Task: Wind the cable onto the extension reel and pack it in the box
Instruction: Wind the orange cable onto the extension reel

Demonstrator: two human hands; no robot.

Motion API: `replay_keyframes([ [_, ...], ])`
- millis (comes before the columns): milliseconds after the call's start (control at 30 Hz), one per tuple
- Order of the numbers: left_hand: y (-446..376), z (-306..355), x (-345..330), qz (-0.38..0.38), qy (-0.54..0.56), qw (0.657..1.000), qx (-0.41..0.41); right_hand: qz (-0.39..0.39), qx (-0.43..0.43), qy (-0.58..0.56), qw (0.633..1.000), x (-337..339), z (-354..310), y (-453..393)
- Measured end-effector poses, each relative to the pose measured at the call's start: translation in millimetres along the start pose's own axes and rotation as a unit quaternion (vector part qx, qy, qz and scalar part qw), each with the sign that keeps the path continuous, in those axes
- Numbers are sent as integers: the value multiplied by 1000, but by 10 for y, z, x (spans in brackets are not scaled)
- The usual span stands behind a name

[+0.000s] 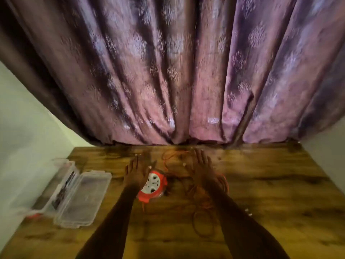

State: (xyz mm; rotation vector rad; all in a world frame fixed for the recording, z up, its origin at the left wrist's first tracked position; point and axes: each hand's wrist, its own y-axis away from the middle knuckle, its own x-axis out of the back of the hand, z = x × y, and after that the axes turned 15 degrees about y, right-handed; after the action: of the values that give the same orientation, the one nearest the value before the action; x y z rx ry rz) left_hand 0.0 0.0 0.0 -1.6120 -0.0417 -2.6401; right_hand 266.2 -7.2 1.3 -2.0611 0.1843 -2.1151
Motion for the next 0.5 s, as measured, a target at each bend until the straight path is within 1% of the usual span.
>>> replay_keyframes([
  [67,104,-131,-119,-32,22,999,30,-65,21,14,998,-195,-28,180],
  [133,243,-303,-259,-44,53,995,71,-90,27,-3,996,-407,-49,375],
  [233,353,-461,-411,-41,125,984,121,-135,60,17,989,-569,-149,433],
  [300,391,-525,-490,-31,158,980,116,-126,77,2,989,-635,-213,397],
  [367,392,-563,-586,-21,179,978,107,-137,102,-5,985,-723,-281,336],
  [500,372,-588,-840,20,187,977,96,-135,156,-6,978,-1017,-523,270],
])
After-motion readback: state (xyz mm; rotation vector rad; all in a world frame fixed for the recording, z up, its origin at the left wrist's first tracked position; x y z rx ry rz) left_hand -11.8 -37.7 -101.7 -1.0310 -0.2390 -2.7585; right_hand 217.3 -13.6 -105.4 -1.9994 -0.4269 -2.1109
